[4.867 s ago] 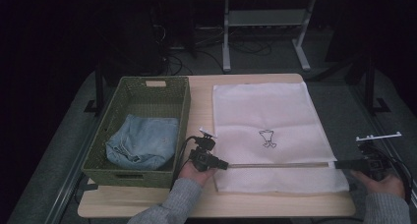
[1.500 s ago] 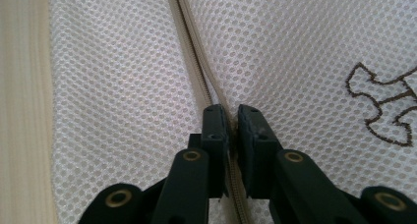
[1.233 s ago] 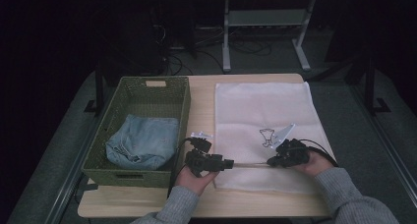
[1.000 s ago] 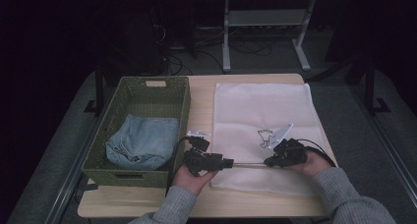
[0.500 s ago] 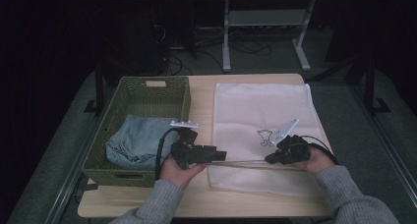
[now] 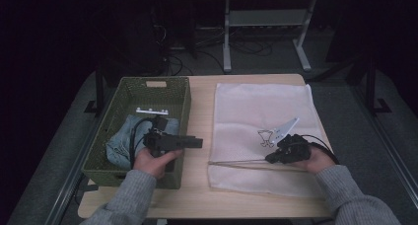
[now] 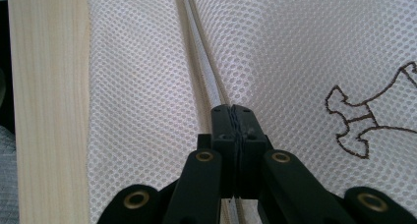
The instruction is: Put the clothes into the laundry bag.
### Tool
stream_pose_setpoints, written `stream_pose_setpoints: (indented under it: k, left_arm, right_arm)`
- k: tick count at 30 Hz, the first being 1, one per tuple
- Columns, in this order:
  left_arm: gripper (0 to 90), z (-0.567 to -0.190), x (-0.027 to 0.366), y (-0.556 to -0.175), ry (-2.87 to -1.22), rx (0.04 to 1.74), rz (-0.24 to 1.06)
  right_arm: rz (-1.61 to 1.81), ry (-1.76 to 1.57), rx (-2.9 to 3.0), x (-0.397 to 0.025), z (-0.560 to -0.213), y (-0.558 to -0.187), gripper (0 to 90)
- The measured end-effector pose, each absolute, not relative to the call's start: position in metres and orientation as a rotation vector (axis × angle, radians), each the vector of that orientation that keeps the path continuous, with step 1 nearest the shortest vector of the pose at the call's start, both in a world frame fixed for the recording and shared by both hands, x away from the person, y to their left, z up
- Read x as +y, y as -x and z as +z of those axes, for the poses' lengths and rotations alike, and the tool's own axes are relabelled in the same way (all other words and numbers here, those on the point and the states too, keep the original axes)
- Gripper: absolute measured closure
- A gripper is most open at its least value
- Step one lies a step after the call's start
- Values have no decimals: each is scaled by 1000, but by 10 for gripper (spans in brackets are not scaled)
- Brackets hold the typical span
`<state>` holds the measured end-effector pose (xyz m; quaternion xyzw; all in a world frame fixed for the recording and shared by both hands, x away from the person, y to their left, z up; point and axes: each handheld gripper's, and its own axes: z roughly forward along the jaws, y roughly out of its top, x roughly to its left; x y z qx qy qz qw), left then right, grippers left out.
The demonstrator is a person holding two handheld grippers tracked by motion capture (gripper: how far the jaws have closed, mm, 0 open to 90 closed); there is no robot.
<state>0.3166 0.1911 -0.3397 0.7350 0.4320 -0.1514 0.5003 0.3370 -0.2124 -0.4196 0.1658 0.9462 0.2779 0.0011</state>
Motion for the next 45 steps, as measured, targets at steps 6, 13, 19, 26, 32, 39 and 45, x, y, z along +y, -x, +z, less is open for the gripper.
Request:
stream_pose_setpoints:
  k: [6,13,19,26,32,39,45]
  left_arm:
    - [419,-334,225,-321,-1763,1104,-318]
    - [391,-338,261,-328,-1775,1219,-222]
    - [341,-345,285,-335,-1808,1362,-117]
    - [283,-360,297,-344,-1921,1538,4]
    - [255,-375,292,-360,-2016,1656,15]
    - [185,-392,276,-378,-2163,1728,-67]
    - [175,-402,271,-385,-2242,1722,-132]
  right_arm:
    - [864,-526,2974,-212,-420,-338,884]
    - [867,-528,2965,-212,-420,-338,884]
    - [878,-531,2959,-214,-419,-337,884]
    - [880,-534,2959,-214,-419,-338,885]
    - [914,-555,2937,-215,-416,-340,886]
    - [901,-546,2941,-212,-419,-341,886]
    - [868,-537,2946,-206,-423,-342,886]
